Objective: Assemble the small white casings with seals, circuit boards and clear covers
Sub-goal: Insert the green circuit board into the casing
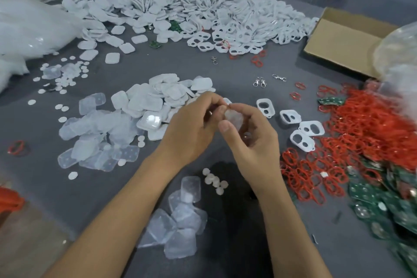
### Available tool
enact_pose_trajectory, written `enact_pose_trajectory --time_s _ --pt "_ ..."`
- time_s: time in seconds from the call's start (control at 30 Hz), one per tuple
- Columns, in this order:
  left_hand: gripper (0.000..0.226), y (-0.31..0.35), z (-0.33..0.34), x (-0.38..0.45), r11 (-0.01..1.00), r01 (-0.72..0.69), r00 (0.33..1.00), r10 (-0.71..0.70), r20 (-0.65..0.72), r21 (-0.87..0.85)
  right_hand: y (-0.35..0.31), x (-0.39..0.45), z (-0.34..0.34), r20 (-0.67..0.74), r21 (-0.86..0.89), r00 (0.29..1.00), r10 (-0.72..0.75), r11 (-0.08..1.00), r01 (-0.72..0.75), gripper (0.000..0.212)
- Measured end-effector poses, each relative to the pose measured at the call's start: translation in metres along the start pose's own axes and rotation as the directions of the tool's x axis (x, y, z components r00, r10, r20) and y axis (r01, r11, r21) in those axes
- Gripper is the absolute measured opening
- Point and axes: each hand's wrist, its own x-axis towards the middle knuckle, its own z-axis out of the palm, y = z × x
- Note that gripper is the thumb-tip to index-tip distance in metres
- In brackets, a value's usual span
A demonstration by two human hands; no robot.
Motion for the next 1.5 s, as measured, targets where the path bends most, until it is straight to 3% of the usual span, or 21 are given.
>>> enact_pose_trajectory --time_s 0.13,0.2,0.27,0.33,0.43,0.6,0.8,0.9,1.0,1.13,1.23,1.4,1.5 --pt "0.010 -0.004 0.014 0.032 0.984 -0.145 0.986 0.135 0.098 0.106 0.013 0.008 -0.013 -0.149 -0.254 0.988 -0.043 0.967 0.003 0.023" --pt "0.012 -0.014 0.019 0.045 0.940 -0.203 0.979 0.199 0.044 0.273 0.018 0.011 -0.018 -0.233 -0.369 0.966 -0.114 0.929 0.021 0.017" --pt "0.018 -0.026 0.020 0.051 0.894 -0.115 0.991 0.133 -0.012 0.432 0.020 0.013 -0.017 -0.274 -0.450 0.944 -0.183 0.892 0.042 0.011" --pt "0.038 -0.033 0.023 0.049 0.861 -0.011 1.000 -0.002 0.025 0.508 0.022 0.014 -0.014 -0.278 -0.488 0.935 -0.219 0.871 0.059 0.011" --pt "0.036 -0.039 0.030 0.045 0.835 -0.002 0.998 -0.037 0.060 0.551 0.024 0.015 -0.009 -0.271 -0.487 0.937 -0.222 0.871 0.066 0.011" --pt "0.012 -0.033 0.033 0.044 0.842 -0.054 0.998 0.065 -0.002 0.537 0.028 0.016 -0.008 -0.274 -0.458 0.945 -0.179 0.888 0.036 0.003" --pt "0.011 -0.024 0.036 0.039 0.837 -0.100 0.995 0.096 0.036 0.538 0.024 0.024 -0.024 -0.450 -0.130 0.892 -0.048 0.991 -0.012 0.008" --pt "0.012 -0.017 0.041 0.037 0.898 -0.160 0.981 0.189 -0.033 0.409 0.025 0.027 -0.035 -0.454 0.030 0.889 0.056 0.998 -0.048 0.007" --pt "0.008 -0.004 0.047 0.031 0.994 -0.105 0.994 0.105 -0.002 -0.013 0.028 0.028 -0.042 -0.402 0.101 0.910 0.104 0.992 -0.068 0.009" --pt "0.006 0.006 0.054 0.026 0.946 0.003 1.000 0.006 0.025 -0.324 0.027 0.028 -0.046 -0.314 0.211 0.940 0.129 0.975 -0.064 0.011" --pt "0.007 0.009 0.056 0.025 0.894 0.058 0.998 -0.061 0.006 -0.445 0.027 0.029 -0.048 -0.333 0.296 0.929 0.160 0.954 -0.058 0.014" --pt "0.017 0.003 0.057 0.026 0.861 0.189 0.982 -0.153 0.113 -0.473 0.034 0.032 -0.045 -0.425 0.216 0.888 0.175 0.972 -0.089 0.032" --pt "0.024 0.001 0.057 0.027 0.812 0.251 0.965 -0.167 0.202 -0.527 0.033 0.030 -0.039 -0.406 0.151 0.901 0.156 0.983 -0.103 0.018"
